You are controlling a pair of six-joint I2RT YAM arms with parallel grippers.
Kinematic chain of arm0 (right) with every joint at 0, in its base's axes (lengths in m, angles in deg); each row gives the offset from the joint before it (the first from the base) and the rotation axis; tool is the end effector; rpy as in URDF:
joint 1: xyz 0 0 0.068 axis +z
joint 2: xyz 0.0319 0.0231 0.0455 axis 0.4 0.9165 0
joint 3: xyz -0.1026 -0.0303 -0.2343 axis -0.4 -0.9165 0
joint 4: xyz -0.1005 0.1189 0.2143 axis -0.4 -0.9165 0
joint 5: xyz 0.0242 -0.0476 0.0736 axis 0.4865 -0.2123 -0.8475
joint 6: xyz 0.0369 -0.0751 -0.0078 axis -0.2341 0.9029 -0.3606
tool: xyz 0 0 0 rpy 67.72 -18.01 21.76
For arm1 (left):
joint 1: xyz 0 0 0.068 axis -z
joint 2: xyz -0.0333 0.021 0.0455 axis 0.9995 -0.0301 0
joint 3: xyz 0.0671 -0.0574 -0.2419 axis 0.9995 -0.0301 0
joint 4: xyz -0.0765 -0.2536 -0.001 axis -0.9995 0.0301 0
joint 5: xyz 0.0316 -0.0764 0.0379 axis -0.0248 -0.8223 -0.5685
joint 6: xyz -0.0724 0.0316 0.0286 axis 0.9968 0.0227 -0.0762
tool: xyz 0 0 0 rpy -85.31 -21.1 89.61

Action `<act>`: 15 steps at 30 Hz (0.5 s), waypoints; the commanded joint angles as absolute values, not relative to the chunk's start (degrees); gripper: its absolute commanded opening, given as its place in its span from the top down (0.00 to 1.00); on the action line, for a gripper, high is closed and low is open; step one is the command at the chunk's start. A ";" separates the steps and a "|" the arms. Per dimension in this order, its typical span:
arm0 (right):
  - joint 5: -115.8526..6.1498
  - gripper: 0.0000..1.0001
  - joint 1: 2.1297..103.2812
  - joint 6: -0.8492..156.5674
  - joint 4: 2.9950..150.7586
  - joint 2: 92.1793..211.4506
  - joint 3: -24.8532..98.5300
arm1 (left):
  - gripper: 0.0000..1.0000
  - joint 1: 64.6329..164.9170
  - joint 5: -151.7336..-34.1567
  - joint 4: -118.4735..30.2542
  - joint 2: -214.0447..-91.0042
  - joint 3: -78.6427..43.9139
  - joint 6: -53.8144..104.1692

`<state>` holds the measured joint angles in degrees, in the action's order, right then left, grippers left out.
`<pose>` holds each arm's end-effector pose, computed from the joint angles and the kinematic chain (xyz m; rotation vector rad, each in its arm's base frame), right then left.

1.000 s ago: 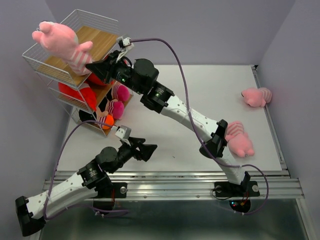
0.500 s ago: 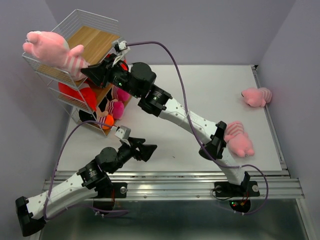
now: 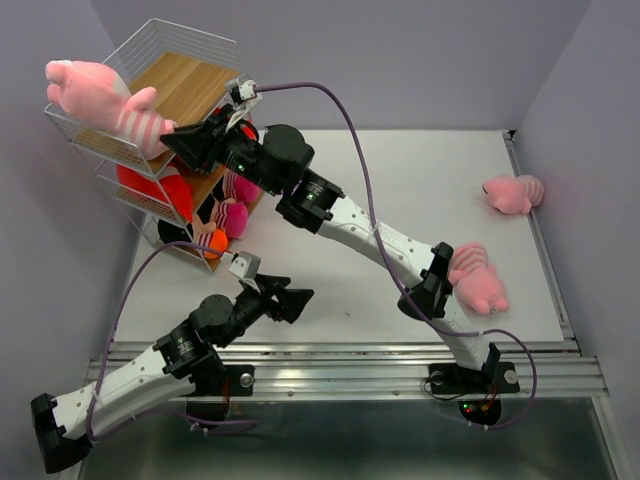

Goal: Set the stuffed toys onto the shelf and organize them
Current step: Place the stuffed toy onto shelf

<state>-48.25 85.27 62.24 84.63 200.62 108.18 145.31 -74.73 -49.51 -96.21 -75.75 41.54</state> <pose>0.2521 0.4706 0.4950 -0.4357 1.1696 1.3020 0.1115 -0.1483 0.2371 0.2653 1.6064 -1.0340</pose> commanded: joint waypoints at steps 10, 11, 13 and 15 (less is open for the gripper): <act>-48.09 0.67 85.89 63.23 89.25 199.05 111.32 | 0.11 145.49 -74.14 -51.94 -95.58 -76.09 41.72; -48.09 0.67 85.89 63.23 89.34 199.05 111.32 | 0.10 145.49 -74.22 -51.94 -95.66 -76.09 41.72; -48.18 0.67 85.89 63.32 89.34 199.05 111.15 | 0.10 145.49 -74.22 -51.94 -95.58 -76.09 41.81; -48.18 0.67 85.89 63.32 89.34 198.97 110.97 | 0.10 145.49 -74.22 -51.94 -95.58 -76.09 41.72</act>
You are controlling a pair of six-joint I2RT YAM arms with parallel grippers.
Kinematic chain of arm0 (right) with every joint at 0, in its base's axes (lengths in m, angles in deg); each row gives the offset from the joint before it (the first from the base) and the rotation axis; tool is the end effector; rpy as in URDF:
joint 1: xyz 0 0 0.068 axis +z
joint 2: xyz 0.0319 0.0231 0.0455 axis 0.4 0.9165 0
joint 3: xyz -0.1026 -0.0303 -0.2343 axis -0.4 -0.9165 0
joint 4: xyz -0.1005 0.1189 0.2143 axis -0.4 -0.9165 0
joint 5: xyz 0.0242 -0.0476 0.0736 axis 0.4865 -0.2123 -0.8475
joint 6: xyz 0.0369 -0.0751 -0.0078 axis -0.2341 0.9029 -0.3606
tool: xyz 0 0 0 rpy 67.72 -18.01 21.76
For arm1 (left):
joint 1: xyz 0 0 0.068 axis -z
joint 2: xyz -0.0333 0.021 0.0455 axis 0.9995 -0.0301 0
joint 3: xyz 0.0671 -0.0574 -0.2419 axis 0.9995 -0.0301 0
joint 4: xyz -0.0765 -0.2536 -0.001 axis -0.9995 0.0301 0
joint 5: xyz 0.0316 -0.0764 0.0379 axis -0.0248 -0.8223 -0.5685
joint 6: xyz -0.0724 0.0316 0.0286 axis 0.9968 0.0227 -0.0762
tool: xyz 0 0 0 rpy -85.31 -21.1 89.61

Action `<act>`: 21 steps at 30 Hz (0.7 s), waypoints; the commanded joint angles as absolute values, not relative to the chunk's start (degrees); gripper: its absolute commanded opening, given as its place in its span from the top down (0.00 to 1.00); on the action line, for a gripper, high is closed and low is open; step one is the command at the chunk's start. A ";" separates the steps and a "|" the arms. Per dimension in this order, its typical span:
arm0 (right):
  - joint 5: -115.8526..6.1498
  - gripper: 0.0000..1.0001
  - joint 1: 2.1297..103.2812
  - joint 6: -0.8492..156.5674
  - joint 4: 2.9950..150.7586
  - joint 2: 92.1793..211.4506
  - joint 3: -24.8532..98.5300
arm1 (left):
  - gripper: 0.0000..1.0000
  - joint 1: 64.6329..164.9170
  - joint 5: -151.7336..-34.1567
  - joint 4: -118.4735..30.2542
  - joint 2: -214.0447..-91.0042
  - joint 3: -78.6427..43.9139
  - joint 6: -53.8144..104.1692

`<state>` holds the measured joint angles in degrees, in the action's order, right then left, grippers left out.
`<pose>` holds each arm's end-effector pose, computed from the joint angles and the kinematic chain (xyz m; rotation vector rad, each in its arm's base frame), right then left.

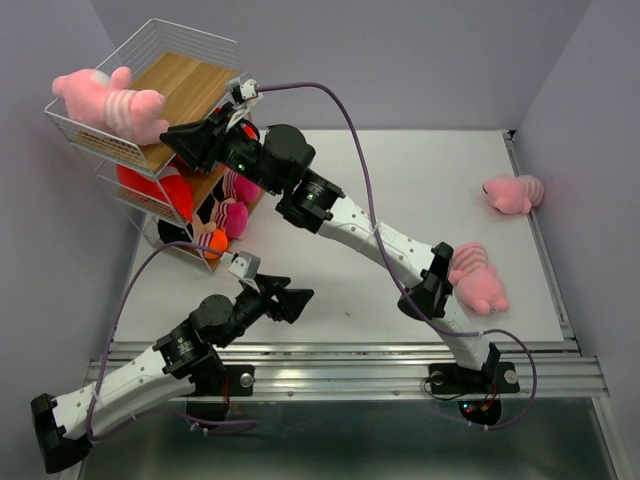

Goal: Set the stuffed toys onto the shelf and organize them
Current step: Place the stuffed toy onto shelf

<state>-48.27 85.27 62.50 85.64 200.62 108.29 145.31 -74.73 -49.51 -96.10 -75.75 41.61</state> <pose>0.2514 0.4693 0.4980 -0.4315 1.1483 1.3042 0.1113 -0.1481 0.2374 0.2637 1.6049 -1.0359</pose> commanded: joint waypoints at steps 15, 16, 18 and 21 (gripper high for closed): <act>-50.38 0.58 85.89 67.09 88.02 196.42 108.77 | 0.10 145.58 -74.40 -51.24 -94.35 -75.74 42.16; -49.85 0.57 85.89 67.27 87.76 196.16 108.69 | 0.10 145.49 -74.40 -51.15 -94.26 -75.73 42.34; -49.15 0.55 85.89 68.14 87.41 195.63 108.16 | 0.11 145.58 -74.40 -50.80 -93.99 -75.56 42.51; -48.09 0.52 85.89 71.03 86.97 195.01 108.25 | 0.10 145.58 -74.40 -50.27 -93.64 -75.38 43.13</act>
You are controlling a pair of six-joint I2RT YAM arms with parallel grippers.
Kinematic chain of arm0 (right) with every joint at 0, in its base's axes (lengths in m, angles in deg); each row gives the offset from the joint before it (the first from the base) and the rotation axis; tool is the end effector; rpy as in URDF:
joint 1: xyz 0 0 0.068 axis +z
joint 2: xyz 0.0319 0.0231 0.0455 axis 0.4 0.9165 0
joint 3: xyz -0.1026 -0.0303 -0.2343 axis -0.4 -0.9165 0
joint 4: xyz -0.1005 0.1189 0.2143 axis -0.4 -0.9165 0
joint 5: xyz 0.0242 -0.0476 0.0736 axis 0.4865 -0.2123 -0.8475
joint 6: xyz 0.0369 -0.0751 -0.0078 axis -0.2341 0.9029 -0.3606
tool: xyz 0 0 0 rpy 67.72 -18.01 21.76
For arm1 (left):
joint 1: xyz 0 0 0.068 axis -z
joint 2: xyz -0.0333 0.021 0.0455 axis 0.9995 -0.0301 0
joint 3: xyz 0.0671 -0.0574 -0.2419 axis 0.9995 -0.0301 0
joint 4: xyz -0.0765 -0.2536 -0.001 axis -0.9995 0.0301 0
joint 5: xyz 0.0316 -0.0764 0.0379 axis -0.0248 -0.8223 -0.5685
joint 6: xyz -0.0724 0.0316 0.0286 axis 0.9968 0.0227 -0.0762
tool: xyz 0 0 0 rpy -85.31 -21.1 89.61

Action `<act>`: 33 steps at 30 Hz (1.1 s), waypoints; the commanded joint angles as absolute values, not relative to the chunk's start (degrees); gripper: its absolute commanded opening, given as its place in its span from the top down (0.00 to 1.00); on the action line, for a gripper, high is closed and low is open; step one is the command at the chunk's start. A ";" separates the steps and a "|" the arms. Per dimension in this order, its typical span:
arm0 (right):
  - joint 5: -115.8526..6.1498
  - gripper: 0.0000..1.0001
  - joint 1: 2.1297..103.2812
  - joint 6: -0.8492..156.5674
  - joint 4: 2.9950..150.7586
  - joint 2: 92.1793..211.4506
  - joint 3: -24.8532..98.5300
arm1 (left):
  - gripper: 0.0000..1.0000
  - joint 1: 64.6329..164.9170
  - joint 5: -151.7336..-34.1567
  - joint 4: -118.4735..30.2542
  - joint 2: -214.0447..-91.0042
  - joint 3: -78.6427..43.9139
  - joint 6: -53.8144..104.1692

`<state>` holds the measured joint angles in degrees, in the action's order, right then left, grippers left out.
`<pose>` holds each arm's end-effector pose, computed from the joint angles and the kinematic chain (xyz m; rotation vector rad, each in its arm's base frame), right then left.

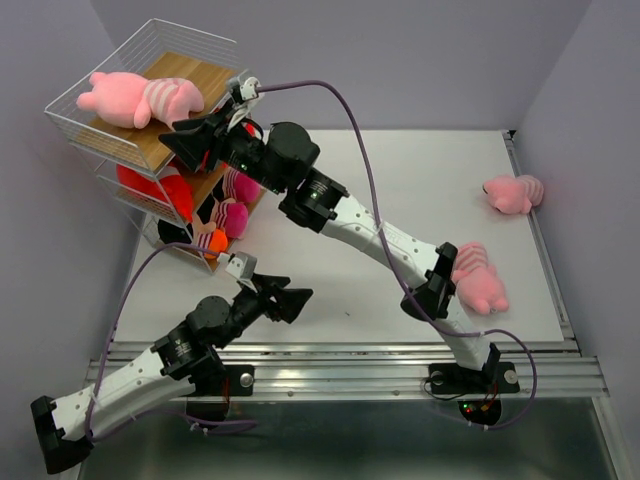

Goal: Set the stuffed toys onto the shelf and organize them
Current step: Place the stuffed toy onto shelf

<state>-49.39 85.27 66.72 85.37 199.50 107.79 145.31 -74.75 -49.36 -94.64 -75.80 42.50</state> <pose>0.2474 0.4650 0.5043 -0.4852 1.1106 1.2525 0.1096 -0.1455 0.2409 0.2454 1.5881 -1.0591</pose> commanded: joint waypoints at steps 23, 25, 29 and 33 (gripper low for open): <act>-75.60 0.00 55.05 112.60 38.99 150.65 60.46 | 0.13 146.90 -76.35 -27.96 -121.11 -26.81 30.83; -77.87 0.00 54.26 116.04 35.03 145.37 52.02 | 0.16 147.25 -75.11 -22.86 -126.83 -17.32 29.86; -82.54 0.00 52.32 119.91 29.05 139.47 40.15 | 0.18 147.86 -67.39 -12.76 -135.64 -1.15 28.19; -84.56 0.00 51.79 121.85 26.94 136.74 30.74 | 0.19 148.04 -58.42 -2.40 -141.88 12.48 26.26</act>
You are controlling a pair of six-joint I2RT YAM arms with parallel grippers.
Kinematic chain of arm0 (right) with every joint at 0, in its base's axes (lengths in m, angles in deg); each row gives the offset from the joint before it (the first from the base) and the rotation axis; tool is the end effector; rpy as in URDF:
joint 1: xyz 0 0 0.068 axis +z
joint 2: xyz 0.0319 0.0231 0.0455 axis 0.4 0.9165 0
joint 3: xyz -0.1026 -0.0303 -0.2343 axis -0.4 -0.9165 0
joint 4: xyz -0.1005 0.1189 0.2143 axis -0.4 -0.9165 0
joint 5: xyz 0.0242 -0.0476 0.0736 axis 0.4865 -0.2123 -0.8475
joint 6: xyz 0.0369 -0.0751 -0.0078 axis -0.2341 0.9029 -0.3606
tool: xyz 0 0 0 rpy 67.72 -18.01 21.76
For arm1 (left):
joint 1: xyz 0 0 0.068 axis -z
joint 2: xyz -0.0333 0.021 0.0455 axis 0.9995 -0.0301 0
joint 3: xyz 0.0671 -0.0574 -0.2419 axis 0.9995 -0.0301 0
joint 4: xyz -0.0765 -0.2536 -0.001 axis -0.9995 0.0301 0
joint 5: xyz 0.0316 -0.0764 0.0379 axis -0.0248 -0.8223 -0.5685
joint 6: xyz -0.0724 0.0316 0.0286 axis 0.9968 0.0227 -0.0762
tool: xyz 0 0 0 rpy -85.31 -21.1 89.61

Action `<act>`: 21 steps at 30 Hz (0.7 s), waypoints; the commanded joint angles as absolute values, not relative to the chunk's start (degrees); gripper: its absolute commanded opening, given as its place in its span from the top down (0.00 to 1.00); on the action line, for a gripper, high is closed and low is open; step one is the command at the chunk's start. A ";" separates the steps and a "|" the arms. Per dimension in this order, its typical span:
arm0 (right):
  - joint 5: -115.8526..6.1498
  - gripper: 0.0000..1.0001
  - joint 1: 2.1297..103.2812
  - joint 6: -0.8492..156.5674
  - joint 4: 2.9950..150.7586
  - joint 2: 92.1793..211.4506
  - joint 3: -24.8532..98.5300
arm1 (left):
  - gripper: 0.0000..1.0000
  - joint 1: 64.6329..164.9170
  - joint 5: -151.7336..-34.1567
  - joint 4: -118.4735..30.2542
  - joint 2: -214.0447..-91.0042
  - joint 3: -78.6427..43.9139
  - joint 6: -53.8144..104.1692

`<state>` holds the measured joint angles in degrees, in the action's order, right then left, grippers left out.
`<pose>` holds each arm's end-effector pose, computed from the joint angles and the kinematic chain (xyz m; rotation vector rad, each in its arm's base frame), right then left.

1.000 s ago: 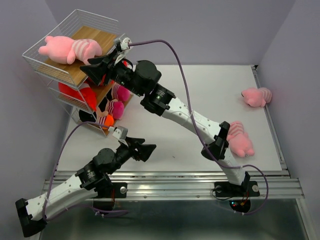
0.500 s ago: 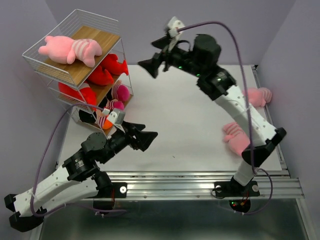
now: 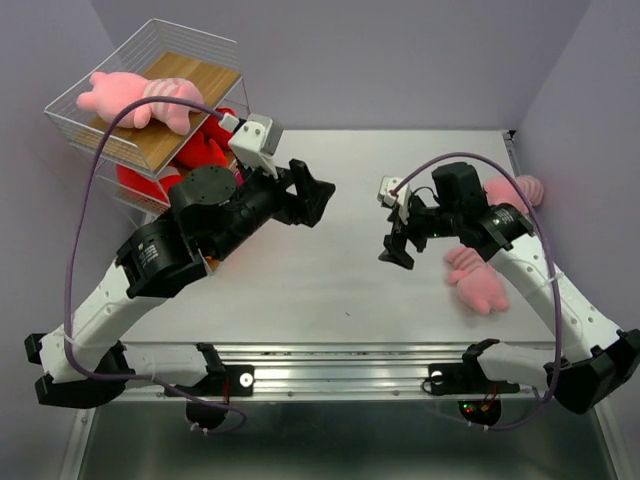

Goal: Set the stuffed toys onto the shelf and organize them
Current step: Place the stuffed toy onto shelf

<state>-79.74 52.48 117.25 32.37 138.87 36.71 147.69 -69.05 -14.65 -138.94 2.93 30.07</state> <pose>0.2209 0.1671 0.3520 -1.3631 1.6904 0.5929 0.1346 -0.1886 0.5190 0.3601 1.5352 -0.8473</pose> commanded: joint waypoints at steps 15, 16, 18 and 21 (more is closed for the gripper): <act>-100.73 0.00 50.21 119.56 34.49 140.43 18.16 | 0.20 131.35 -37.75 0.74 -153.58 38.28 2.98; -101.17 0.00 50.21 119.48 34.75 140.17 17.55 | 0.20 130.82 -37.58 -0.60 -153.58 37.74 1.40; -102.93 0.00 50.21 119.65 35.19 139.29 15.53 | 0.20 128.80 -37.31 -2.88 -154.37 36.94 -1.68; -104.33 0.00 49.68 120.01 36.16 137.97 12.72 | 0.21 125.64 -40.81 -5.08 -155.95 37.21 -5.55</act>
<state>-99.96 50.21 118.85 33.09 140.51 14.79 128.66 -39.17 1.41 -153.96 37.95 2.57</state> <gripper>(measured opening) 0.998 0.798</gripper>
